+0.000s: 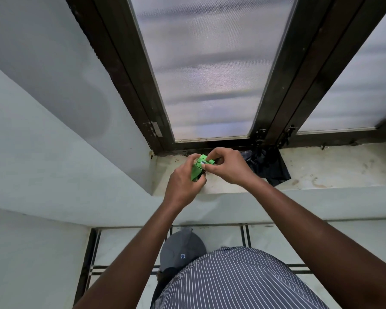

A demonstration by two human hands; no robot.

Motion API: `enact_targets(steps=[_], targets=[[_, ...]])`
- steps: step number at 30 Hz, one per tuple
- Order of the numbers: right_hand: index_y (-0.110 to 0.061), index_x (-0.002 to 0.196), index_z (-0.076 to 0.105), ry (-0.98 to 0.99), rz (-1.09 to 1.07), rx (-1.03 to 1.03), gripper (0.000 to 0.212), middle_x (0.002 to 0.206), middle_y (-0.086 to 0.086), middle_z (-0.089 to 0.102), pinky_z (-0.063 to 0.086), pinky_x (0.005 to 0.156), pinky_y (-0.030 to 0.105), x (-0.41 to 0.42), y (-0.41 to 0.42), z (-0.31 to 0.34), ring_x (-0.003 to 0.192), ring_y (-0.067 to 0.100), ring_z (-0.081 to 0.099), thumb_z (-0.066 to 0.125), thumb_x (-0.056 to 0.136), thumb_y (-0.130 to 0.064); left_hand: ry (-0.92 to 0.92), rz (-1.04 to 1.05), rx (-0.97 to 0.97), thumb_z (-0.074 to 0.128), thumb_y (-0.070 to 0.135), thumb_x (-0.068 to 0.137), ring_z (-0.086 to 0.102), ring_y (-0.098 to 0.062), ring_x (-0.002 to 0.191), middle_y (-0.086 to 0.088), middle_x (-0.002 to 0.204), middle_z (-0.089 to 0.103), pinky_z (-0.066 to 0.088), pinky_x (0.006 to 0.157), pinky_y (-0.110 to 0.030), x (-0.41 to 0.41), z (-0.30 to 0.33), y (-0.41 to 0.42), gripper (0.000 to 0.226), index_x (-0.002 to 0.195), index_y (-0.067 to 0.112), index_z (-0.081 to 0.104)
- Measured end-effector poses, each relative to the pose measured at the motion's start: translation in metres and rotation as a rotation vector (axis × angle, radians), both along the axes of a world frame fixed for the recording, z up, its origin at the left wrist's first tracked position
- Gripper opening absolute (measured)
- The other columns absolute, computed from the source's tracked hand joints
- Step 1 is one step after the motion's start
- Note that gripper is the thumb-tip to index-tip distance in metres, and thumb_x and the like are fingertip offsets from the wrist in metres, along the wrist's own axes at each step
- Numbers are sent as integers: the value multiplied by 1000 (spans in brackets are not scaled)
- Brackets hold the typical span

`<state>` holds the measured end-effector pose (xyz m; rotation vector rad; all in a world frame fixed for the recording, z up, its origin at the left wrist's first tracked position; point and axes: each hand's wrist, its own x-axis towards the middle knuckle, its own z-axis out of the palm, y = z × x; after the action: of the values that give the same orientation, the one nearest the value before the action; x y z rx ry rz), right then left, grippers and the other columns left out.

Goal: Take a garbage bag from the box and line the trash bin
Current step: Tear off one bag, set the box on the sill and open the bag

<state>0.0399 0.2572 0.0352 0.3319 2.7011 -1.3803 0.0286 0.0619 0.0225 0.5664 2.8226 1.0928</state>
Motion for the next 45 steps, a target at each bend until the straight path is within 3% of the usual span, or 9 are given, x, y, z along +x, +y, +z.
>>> enact_targets(steps=[12, 17, 22, 26, 31, 35, 38, 42, 45], targets=[[-23, 103, 62, -207, -63, -44, 48, 98, 1, 76, 69, 69, 47, -18, -16, 0, 84, 24, 79, 95, 74, -43, 87, -33, -61, 76, 31, 93, 66, -18, 83, 1, 105, 74, 50, 64, -23, 7, -7, -5, 35, 125, 21, 65], [-29, 121, 65, -221, -19, -293, 60, 117, -4, 67, 54, 84, 33, -1, -27, -9, 108, 17, 67, 79, 70, -57, -170, 281, 254, 82, 33, 90, 71, -7, 90, 7, 104, 73, 54, 68, -15, 0, -8, -14, 31, 114, 23, 67], [-27, 141, 61, -135, 100, 252, 57, 134, -2, 63, 56, 97, 39, 14, -29, -35, 117, 20, 65, 82, 91, -44, -578, 600, 650, 80, 34, 92, 72, -21, 115, -5, 124, 72, 62, 97, -37, -6, -19, -18, 31, 118, 28, 65], [-24, 140, 65, -88, 66, 266, 50, 131, -1, 58, 58, 97, 43, 9, -42, -40, 111, 25, 66, 83, 94, -36, -585, 750, 342, 67, 43, 101, 64, -22, 95, -5, 130, 55, 53, 82, -38, -2, -20, -20, 35, 129, 26, 56], [-24, 135, 68, -12, 38, 101, 35, 130, -4, 60, 60, 95, 44, 7, -54, -45, 106, 17, 68, 72, 101, -32, -715, 508, 406, 62, 23, 102, 76, -24, 98, -11, 111, 77, 62, 95, -48, 9, -28, -11, 14, 105, 14, 72], [-23, 104, 72, 124, -95, 67, 8, 102, -9, 65, 60, 82, 41, 30, -32, -56, 86, 11, 66, 70, 100, -29, -768, 377, 427, 59, 17, 107, 75, -20, 106, -4, 112, 78, 60, 96, -41, 14, -29, 5, 15, 109, 17, 74], [-21, 100, 71, 196, -220, 196, 6, 101, -6, 65, 53, 87, 39, 59, 0, -66, 96, 15, 58, 71, 97, -26, -852, 284, 435, 56, 14, 109, 75, -22, 109, -5, 114, 79, 58, 91, -35, 16, -32, 22, 18, 110, 16, 74], [-17, 123, 70, 146, -353, 436, 37, 133, 6, 63, 46, 110, 51, 87, 50, -80, 131, 33, 54, 70, 88, -29, -907, 163, 392, 54, 16, 109, 74, -21, 110, -5, 117, 79, 56, 88, -33, 20, -35, 55, 21, 119, 12, 73], [-22, 160, 47, -103, -246, 574, 81, 170, 16, 38, 23, 129, 61, 92, 83, -88, 159, 42, 30, 73, 89, -51, -948, 113, 368, 57, 19, 108, 76, -22, 110, -3, 114, 81, 56, 89, -35, 24, -35, 83, 20, 118, 14, 74]])
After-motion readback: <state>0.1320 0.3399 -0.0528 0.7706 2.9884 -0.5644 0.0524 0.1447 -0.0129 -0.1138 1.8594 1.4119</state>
